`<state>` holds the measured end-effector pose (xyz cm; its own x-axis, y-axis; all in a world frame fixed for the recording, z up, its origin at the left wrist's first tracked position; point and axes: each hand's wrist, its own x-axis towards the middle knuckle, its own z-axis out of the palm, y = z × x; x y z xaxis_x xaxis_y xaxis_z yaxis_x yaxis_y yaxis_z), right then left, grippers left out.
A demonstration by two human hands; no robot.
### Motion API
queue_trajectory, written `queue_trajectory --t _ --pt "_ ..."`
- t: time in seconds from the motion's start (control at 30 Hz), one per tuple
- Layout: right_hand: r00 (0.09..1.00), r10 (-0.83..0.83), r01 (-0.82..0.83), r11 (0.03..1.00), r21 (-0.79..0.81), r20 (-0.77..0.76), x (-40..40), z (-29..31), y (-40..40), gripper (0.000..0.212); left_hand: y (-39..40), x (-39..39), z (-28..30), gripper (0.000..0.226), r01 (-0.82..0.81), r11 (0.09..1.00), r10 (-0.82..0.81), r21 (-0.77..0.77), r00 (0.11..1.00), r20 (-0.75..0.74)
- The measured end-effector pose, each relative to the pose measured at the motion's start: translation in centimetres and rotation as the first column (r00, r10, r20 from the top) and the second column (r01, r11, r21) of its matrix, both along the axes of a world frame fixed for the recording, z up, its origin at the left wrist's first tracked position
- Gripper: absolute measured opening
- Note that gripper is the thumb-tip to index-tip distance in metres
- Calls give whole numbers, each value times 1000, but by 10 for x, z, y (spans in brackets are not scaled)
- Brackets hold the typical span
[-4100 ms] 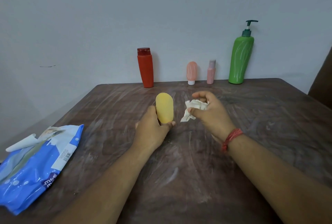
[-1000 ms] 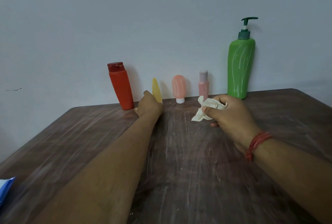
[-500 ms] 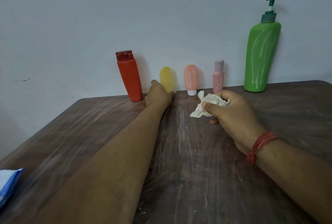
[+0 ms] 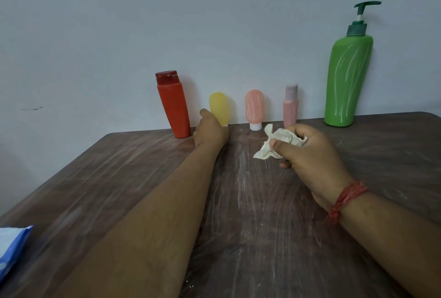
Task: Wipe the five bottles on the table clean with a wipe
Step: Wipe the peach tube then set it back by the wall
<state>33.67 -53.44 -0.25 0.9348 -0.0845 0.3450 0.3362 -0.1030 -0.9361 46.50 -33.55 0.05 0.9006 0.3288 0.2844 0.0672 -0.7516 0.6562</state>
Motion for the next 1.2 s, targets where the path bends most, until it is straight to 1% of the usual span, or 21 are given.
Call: queue_trajectory --t 0.47,0.8,1.2 --pt "1000 -2 2 1000 0 -10 -1 2 4 4 -1 -3 1 46 -2 1000 2 7 1000 -13" --pt "1000 5 -5 1000 0 3 -5 2 6 5 -2 -6 2 42 5 1000 -5 -1 1000 -4" --pt "1000 0 -1 1000 -18 -5 -7 3 5 3 -2 -16 3 45 7 1000 -7 15 1000 -18"
